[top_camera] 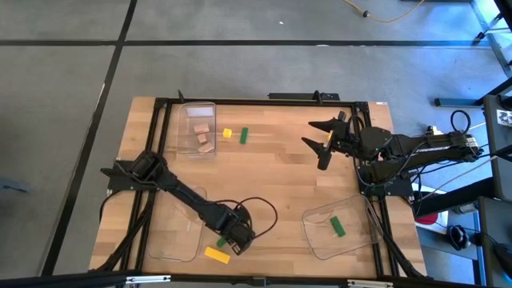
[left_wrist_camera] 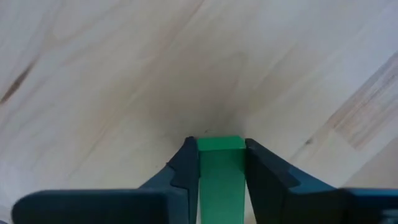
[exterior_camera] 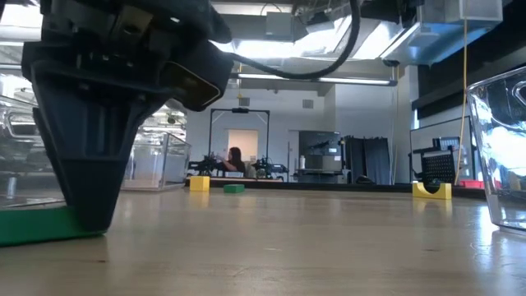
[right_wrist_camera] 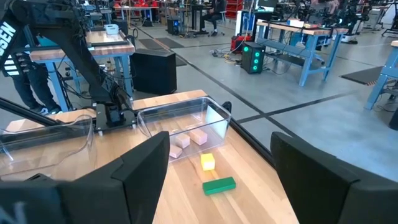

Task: Sort & place blocks by color
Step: Put the bottom green block into the bottom right transparent bin

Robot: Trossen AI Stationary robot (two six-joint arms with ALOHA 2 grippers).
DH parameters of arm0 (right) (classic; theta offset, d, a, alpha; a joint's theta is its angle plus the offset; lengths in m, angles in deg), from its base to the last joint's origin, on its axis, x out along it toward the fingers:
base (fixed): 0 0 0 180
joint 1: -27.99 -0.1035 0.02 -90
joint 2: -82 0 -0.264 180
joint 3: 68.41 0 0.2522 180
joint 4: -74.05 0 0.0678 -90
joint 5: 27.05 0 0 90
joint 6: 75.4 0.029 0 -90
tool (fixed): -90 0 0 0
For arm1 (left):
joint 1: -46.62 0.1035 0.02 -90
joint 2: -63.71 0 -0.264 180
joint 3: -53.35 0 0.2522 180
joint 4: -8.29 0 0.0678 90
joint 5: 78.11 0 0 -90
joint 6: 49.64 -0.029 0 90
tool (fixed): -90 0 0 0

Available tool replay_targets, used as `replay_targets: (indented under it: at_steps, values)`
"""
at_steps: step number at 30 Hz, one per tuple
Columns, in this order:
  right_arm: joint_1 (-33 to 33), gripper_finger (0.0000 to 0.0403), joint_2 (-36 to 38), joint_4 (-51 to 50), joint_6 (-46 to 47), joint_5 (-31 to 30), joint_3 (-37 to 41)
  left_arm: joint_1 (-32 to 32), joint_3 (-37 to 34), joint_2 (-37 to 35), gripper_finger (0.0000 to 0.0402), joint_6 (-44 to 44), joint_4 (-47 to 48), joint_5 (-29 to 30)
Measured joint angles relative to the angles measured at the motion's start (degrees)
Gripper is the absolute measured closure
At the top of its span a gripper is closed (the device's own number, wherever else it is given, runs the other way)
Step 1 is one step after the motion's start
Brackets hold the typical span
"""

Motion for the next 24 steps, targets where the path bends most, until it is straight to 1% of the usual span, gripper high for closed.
replay_targets:
  at_steps: [5, 13, 18, 21, 23, 24]
  values:
    - [0.0, 0.0122, 0.0, -0.93, 0.07, 0.02, 0.01, 1.87, -0.42, -2.61, 0.0315, -4.42, 0.38, 0.46]
    - [0.0, 0.0122, 0.02, -4.44, 3.35, 0.92, 0.01, 7.91, -0.26, -11.83, 0.0315, -14.65, 2.3, 8.95]
    - [0.0, 0.0122, 0.02, -7.21, 6.95, 4.69, 0.01, 12.94, -0.2, -20.59, 0.0315, -26.58, 2.8, 17.46]
    - [0.0, 0.0122, 0.02, -8.22, 9.53, 7.5, 0.01, 16.51, -0.2, -25.57, 0.0315, -36.62, 2.35, 20.25]
    - [0.0, 0.0122, 0.02, -8.31, 11.74, 10.01, 0.01, 19.37, -0.22, -28.66, 0.0315, -44.26, 1.98, 21.0]
    - [0.0, 0.0122, -0.03, -8.24, 13.01, 11.46, 0.01, 21.12, -0.7, -30.12, 0.0315, -47.74, 0.23, 20.74]
